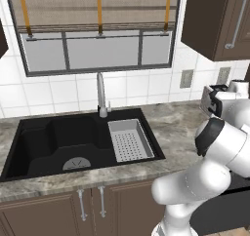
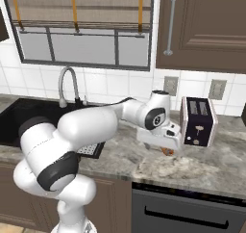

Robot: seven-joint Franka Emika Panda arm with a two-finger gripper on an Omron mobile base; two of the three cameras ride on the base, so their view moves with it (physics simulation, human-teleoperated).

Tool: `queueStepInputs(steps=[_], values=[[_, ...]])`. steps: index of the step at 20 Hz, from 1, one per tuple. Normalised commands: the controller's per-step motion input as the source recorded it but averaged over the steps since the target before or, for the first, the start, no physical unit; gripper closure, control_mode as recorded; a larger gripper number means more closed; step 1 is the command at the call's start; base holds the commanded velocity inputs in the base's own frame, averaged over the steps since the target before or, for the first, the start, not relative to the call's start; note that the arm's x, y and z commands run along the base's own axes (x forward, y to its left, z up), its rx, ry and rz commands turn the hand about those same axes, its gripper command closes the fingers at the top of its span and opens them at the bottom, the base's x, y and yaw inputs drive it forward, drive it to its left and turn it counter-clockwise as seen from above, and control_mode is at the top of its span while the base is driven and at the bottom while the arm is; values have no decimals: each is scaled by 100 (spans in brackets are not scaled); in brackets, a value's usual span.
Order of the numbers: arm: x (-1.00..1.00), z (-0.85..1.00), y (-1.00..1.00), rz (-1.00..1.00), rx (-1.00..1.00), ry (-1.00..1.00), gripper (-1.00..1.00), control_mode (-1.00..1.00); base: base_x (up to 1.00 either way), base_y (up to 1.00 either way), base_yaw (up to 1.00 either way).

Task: Store the hot dog in the freezer for long-term storage. Close the freezer door after placing the cooked food.

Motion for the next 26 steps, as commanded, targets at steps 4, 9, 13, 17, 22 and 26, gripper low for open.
queueStepInputs(steps=[4, 9, 13, 17, 22, 26], values=[[2, -16, -13, 0, 0, 0, -100, -100, 0, 0, 0], [7, -16, -13, 3, 0, -3, -100, -100, 0, 0, 0], [12, -19, -11, 2, 0, -3, -100, -100, 0, 0, 0], [8, -12, 0, 2, 0, -3, -100, -100, 0, 0, 0], [15, -9, 0, 5, 0, -3, -100, -100, 0, 0, 0], [35, -5, -4, 9, 0, -3, -100, -100, 0, 0, 0]])
